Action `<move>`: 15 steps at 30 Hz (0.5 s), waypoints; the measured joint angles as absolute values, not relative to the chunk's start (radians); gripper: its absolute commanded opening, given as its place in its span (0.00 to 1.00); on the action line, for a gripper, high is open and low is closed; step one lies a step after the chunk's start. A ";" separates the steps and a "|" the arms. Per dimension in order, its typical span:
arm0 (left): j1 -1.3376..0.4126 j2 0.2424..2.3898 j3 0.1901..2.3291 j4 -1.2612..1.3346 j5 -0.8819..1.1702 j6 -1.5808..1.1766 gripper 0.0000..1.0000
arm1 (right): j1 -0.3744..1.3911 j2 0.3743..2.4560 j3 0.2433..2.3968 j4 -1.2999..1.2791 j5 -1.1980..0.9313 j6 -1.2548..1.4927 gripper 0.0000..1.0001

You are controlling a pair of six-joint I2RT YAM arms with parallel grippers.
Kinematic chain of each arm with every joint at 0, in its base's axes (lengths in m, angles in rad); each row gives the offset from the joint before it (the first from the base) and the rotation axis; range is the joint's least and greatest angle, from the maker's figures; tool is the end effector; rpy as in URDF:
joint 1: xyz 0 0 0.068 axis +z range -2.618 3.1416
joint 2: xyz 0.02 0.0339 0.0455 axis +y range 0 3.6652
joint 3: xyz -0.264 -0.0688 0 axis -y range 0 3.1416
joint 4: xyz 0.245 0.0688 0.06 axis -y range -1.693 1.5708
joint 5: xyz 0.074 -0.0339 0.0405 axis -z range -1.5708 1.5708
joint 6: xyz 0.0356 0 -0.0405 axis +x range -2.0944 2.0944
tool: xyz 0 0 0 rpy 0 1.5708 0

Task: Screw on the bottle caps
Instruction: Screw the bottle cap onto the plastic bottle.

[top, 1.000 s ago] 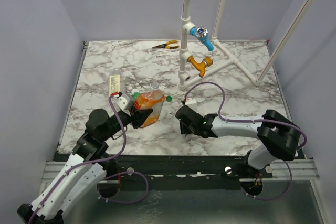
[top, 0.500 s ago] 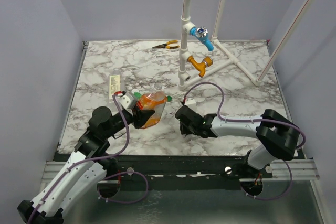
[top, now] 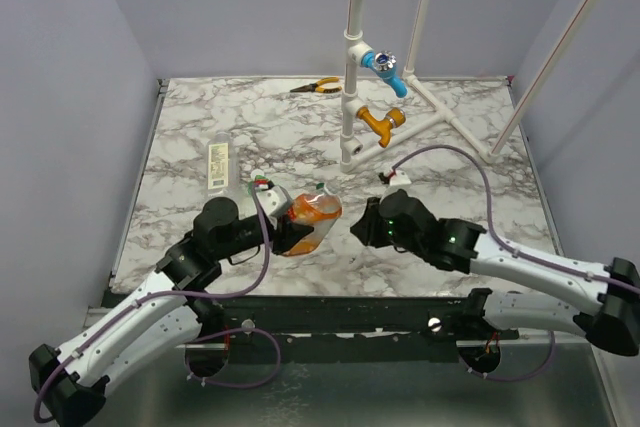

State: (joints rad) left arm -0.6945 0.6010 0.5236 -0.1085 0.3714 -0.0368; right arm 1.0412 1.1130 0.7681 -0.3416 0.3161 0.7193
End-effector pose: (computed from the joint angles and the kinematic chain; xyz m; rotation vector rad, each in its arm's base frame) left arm 0.1120 -0.1101 0.2839 0.8477 1.6146 -0.8505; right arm 0.1296 0.1994 0.2556 -0.1956 2.2786 0.6008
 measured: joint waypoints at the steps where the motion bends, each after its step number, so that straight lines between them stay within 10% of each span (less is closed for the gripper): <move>1: -0.728 0.615 0.530 -0.108 0.359 -0.018 0.00 | 1.041 1.069 0.768 -0.355 0.309 0.726 0.20; 15: -0.986 0.640 0.538 -0.115 0.098 0.187 0.00 | 1.019 0.735 0.901 -0.543 0.164 0.766 0.26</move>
State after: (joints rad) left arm -0.9863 0.6395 0.5385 -0.1154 0.0978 0.1871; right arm 1.0191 0.7345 0.9009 -0.5430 0.1638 0.7662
